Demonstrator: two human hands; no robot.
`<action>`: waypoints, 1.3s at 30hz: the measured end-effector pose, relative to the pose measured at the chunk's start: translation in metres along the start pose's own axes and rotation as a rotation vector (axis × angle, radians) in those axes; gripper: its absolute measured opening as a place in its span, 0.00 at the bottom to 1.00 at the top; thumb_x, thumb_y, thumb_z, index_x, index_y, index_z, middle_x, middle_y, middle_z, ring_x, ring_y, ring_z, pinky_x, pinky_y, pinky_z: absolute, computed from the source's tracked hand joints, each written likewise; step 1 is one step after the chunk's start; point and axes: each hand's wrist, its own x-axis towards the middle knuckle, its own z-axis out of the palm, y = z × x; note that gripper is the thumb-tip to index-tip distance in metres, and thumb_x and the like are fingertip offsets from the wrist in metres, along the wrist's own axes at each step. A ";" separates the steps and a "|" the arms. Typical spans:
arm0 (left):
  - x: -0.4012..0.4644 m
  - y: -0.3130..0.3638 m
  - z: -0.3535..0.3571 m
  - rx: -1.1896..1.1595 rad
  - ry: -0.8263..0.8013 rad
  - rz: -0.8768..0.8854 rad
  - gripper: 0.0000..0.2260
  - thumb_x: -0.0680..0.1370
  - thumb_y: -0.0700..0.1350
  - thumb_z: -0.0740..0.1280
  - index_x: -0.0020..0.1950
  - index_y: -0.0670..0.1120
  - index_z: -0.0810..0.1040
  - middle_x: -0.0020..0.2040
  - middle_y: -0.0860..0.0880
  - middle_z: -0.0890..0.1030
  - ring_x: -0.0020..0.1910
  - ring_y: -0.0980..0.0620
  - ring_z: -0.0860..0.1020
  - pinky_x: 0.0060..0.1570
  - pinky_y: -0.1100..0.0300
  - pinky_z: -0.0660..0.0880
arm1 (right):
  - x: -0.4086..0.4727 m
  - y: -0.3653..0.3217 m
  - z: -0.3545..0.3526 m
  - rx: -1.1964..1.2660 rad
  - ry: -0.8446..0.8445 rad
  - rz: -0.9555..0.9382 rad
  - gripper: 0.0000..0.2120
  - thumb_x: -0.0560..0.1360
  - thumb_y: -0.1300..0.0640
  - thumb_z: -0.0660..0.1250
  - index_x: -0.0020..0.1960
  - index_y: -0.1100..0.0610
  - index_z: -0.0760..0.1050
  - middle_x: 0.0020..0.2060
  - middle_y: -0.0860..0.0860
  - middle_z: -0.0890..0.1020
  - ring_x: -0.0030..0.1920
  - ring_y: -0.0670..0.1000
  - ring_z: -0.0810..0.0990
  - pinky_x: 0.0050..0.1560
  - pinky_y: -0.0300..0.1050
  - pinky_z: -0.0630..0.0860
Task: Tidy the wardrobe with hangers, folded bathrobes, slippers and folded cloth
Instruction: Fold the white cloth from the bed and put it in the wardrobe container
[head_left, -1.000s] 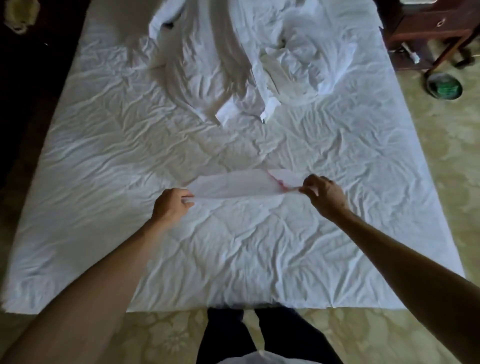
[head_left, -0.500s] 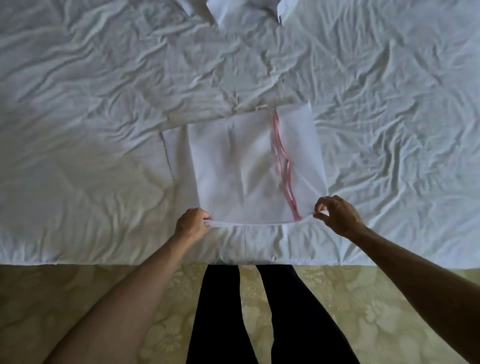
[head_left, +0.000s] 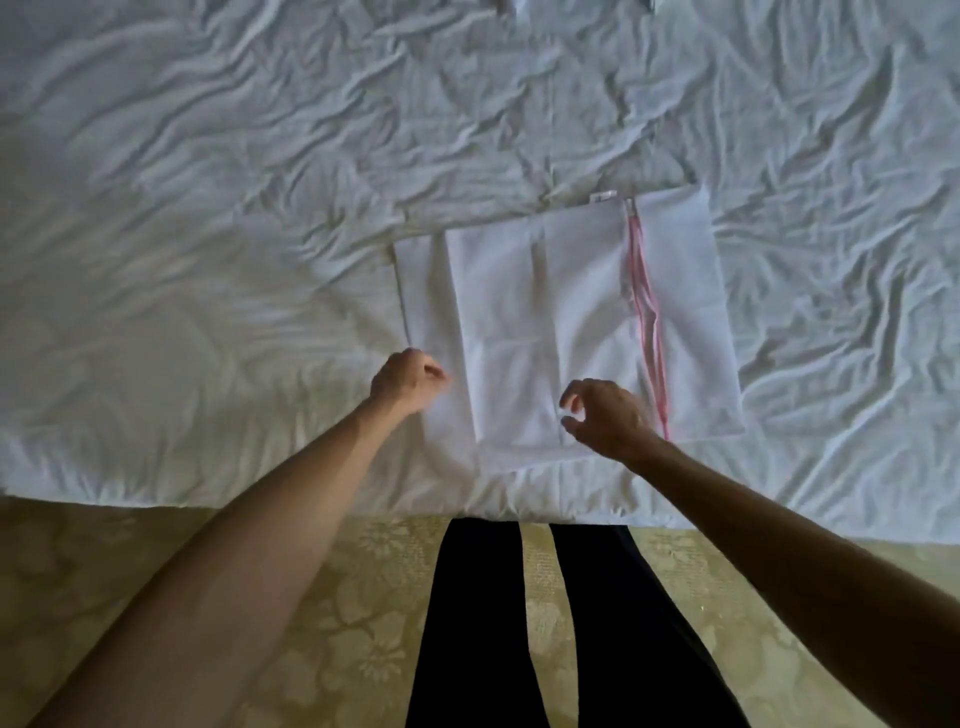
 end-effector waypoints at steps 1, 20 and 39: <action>0.008 0.000 -0.014 -0.016 0.107 -0.049 0.08 0.75 0.50 0.71 0.50 0.50 0.86 0.50 0.48 0.86 0.52 0.46 0.84 0.50 0.60 0.78 | 0.004 -0.024 0.013 -0.009 -0.017 -0.012 0.09 0.75 0.50 0.69 0.54 0.49 0.79 0.52 0.48 0.83 0.55 0.52 0.82 0.54 0.46 0.77; 0.124 0.025 -0.065 -0.244 0.399 -0.092 0.18 0.80 0.50 0.63 0.34 0.41 0.74 0.36 0.42 0.79 0.46 0.40 0.81 0.40 0.54 0.70 | 0.070 -0.129 0.135 -0.174 -0.113 -0.008 0.13 0.77 0.52 0.62 0.47 0.58 0.82 0.47 0.55 0.85 0.47 0.56 0.84 0.43 0.43 0.71; 0.073 0.327 0.023 -0.245 0.288 0.218 0.17 0.71 0.53 0.61 0.39 0.43 0.83 0.36 0.45 0.85 0.38 0.45 0.85 0.42 0.51 0.83 | -0.017 0.172 -0.035 0.271 -0.092 0.231 0.12 0.79 0.51 0.63 0.48 0.55 0.83 0.49 0.58 0.85 0.52 0.60 0.82 0.54 0.50 0.77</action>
